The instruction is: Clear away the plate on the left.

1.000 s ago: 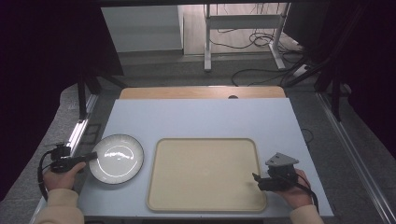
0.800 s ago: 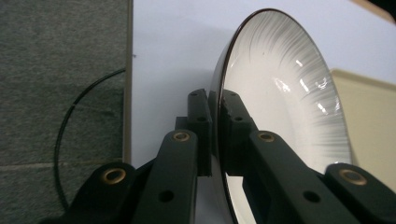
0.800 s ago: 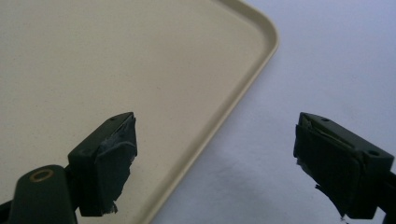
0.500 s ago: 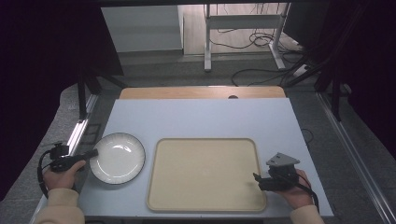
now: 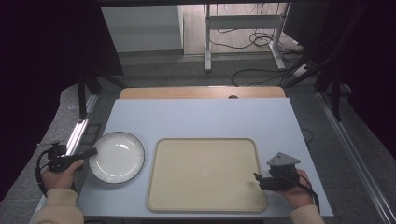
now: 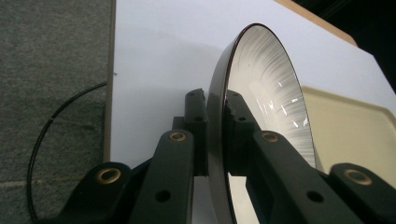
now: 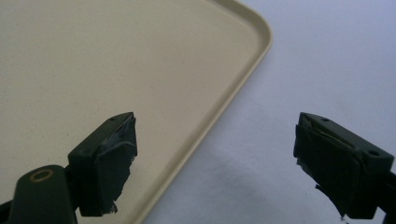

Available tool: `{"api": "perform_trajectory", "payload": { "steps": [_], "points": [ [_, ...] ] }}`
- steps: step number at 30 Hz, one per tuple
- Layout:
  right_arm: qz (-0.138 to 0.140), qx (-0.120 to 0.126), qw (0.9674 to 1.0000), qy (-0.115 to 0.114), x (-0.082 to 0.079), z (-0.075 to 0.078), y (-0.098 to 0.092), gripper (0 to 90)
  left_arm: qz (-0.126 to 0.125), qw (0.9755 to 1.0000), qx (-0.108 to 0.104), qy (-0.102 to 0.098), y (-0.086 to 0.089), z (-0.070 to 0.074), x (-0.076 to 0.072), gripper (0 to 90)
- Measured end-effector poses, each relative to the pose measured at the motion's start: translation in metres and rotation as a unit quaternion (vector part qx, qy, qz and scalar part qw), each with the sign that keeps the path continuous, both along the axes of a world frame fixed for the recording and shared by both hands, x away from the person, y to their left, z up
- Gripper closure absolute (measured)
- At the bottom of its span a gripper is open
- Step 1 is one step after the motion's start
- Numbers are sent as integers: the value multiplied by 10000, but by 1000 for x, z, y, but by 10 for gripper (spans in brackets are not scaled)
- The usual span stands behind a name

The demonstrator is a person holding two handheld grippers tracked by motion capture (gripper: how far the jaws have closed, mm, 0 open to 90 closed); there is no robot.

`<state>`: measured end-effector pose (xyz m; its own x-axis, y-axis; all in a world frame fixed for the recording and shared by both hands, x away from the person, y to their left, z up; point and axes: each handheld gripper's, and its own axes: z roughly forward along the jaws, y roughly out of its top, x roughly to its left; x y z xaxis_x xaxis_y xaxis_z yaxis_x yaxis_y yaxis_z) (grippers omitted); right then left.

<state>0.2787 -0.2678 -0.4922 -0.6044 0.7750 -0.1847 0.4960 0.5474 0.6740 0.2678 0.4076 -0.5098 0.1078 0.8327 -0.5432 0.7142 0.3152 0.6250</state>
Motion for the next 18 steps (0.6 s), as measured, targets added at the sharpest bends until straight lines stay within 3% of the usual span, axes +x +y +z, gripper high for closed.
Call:
{"api": "perform_trajectory", "payload": {
  "steps": [18],
  "points": [
    [-38, -14, 10000, 0, 0, 0, -1, 142, -27, 9990, -284, -337, -1, 10, -3, 827]
  ]
}}
